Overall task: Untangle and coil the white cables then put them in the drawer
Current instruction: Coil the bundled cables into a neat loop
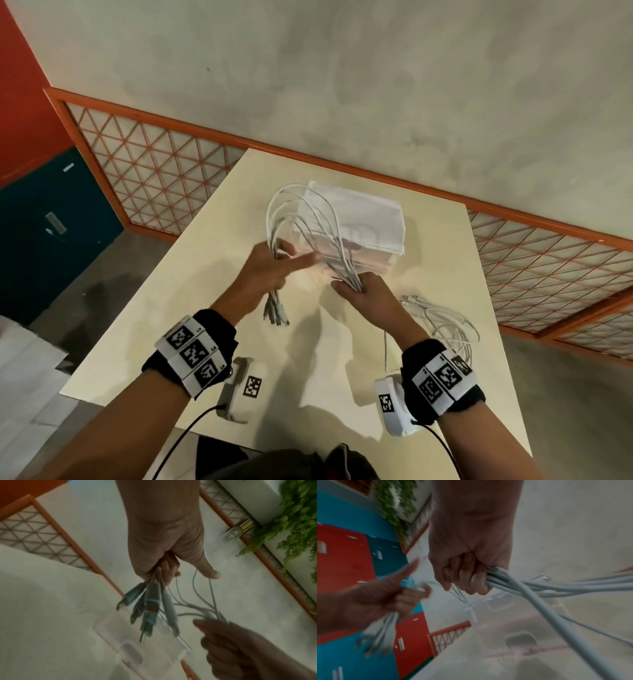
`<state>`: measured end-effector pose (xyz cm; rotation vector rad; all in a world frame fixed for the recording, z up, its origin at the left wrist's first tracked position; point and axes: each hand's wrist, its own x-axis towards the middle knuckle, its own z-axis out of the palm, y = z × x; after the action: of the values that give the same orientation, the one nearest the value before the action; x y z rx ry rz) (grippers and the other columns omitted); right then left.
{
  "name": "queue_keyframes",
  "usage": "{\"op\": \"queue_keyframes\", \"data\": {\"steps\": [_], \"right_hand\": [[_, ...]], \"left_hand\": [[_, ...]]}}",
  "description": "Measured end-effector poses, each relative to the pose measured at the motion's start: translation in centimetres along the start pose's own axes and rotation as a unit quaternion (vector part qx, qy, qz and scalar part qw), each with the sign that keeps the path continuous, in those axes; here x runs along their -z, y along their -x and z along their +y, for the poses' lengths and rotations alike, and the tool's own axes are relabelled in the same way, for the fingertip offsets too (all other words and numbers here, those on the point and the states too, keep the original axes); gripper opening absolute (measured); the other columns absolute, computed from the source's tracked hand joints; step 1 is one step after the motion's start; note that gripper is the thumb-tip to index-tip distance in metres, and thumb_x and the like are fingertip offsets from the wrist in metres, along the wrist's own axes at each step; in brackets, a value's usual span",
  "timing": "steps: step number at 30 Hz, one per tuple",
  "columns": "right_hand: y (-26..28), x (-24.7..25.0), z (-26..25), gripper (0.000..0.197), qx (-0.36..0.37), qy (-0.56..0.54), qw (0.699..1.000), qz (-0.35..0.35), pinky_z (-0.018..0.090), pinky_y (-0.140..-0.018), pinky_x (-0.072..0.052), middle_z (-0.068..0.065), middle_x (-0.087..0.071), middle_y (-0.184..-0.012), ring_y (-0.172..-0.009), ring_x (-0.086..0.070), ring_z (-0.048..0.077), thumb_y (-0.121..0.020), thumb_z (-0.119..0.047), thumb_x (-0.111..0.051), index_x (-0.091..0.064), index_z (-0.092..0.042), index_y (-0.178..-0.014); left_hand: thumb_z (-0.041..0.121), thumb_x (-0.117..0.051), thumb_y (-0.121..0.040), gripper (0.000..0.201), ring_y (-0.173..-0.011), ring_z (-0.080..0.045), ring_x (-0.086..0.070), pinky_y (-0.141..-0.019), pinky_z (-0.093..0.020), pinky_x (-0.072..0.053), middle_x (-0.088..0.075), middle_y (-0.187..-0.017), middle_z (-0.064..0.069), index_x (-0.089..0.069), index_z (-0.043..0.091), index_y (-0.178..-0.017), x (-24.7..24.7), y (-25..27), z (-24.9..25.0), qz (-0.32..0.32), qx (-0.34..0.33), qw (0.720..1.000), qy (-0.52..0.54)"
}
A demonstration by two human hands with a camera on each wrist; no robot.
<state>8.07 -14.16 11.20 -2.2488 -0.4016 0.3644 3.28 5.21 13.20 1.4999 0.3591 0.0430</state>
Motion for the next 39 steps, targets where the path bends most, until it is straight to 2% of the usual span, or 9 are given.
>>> {"op": "queue_keyframes", "data": {"steps": [5, 8, 13, 17, 27, 32, 35, 37, 39], "right_hand": [[0.3, -0.5, -2.4, 0.042, 0.086, 0.044, 0.993, -0.064, 0.020, -0.048, -0.026, -0.002, -0.035, -0.051, -0.044, -0.032, 0.008, -0.088, -0.013, -0.058, -0.042, -0.026, -0.052], [0.5, -1.2, -2.5, 0.028, 0.078, 0.062, 0.993, -0.069, 0.028, -0.055, -0.031, 0.009, -0.043, -0.059, -0.053, -0.037, 0.014, -0.089, -0.016, -0.057, -0.050, -0.004, -0.064], [0.5, 0.2, 0.0, 0.047, 0.026, 0.051, 0.997, -0.056, 0.023, -0.048, -0.027, -0.003, -0.036, -0.049, -0.043, -0.032, 0.008, -0.088, -0.030, -0.063, -0.036, -0.013, -0.054], [0.2, 2.4, 5.2, 0.052, -0.070, 0.071, 0.995, -0.030, 0.024, -0.048, -0.034, -0.001, -0.044, -0.043, -0.038, -0.041, 0.010, -0.081, -0.044, -0.069, -0.038, -0.018, -0.048], [2.4, 3.8, 13.1, 0.046, -0.187, 0.086, 0.977, -0.048, 0.020, -0.045, -0.038, -0.007, -0.048, -0.033, -0.030, -0.047, 0.005, -0.073, -0.045, -0.076, -0.049, -0.014, -0.052], [1.4, 3.7, 13.9, 0.049, -0.167, 0.102, 0.981, 0.011, 0.031, -0.053, -0.033, -0.002, -0.046, -0.049, -0.052, -0.049, 0.020, -0.075, -0.049, -0.072, -0.043, -0.017, -0.051], [0.8, 3.4, 12.7, 0.048, -0.169, 0.155, 0.972, -0.052, 0.027, -0.054, -0.035, 0.000, -0.053, -0.059, -0.059, -0.055, 0.019, -0.071, -0.054, -0.073, -0.047, -0.015, -0.062], [0.4, 3.2, 11.4, 0.053, -0.179, 0.210, 0.952, -0.134, 0.026, -0.068, -0.042, 0.007, -0.063, -0.092, -0.091, -0.061, 0.025, -0.071, -0.055, -0.072, -0.058, -0.009, -0.092], [-0.1, 3.2, 9.8, 0.084, -0.175, 0.269, 0.931, -0.176, 0.033, -0.096, -0.041, 0.013, -0.052, -0.131, -0.123, -0.048, 0.028, -0.072, -0.055, -0.072, -0.043, -0.003, -0.131]], "left_hand": [[0.036, -0.082, -0.060, 0.034, -0.040, -0.008, -0.020, -0.041, -0.020, -0.018, -0.034, -0.043, 0.008, -0.071, 0.017, -0.086, -2.3, 0.7, -0.9, -0.099, 0.055, 0.994, -0.010], [0.044, -0.084, -0.050, 0.054, -0.040, -0.008, -0.023, -0.040, -0.020, -0.020, -0.037, -0.052, 0.002, -0.069, 0.015, -0.094, -2.6, 0.2, -1.3, -0.087, 0.061, 0.994, -0.018], [0.049, -0.080, -0.055, 0.043, -0.038, -0.008, -0.018, -0.038, -0.018, -0.017, -0.024, -0.045, 0.009, -0.057, 0.015, -0.070, -1.4, -0.7, -1.1, 0.015, 0.034, 0.998, 0.058], [0.041, -0.058, -0.090, 0.042, -0.033, -0.001, -0.020, -0.034, -0.014, -0.020, -0.023, -0.037, 0.012, -0.032, 0.024, -0.061, 1.2, -1.3, 0.8, 0.085, -0.021, 0.986, 0.143], [0.045, -0.051, -0.094, 0.037, -0.035, -0.002, -0.021, -0.034, -0.017, -0.022, -0.027, -0.042, 0.012, -0.037, 0.023, -0.067, 4.3, -2.9, 3.4, 0.258, -0.131, 0.930, 0.227], [0.041, -0.049, -0.096, 0.041, -0.032, 0.000, -0.020, -0.033, -0.016, -0.021, -0.027, -0.036, 0.013, -0.033, 0.024, -0.061, 2.1, -2.2, 2.2, 0.180, -0.148, 0.965, 0.122], [0.037, -0.048, -0.097, 0.043, -0.034, -0.001, -0.023, -0.035, -0.018, -0.023, -0.030, -0.038, 0.011, -0.039, 0.028, -0.056, 0.0, -1.6, 1.5, 0.109, -0.172, 0.978, 0.045], [0.036, -0.048, -0.097, 0.045, -0.037, 0.000, -0.026, -0.040, -0.019, -0.024, -0.033, -0.040, 0.012, -0.043, 0.030, -0.053, -0.9, -1.5, 1.3, 0.071, -0.185, 0.980, -0.014], [0.035, -0.050, -0.096, 0.043, -0.038, -0.001, -0.027, -0.042, -0.022, -0.024, -0.033, -0.042, 0.013, -0.040, 0.027, -0.055, -1.6, -1.3, 1.3, 0.036, -0.193, 0.979, -0.056]]}}
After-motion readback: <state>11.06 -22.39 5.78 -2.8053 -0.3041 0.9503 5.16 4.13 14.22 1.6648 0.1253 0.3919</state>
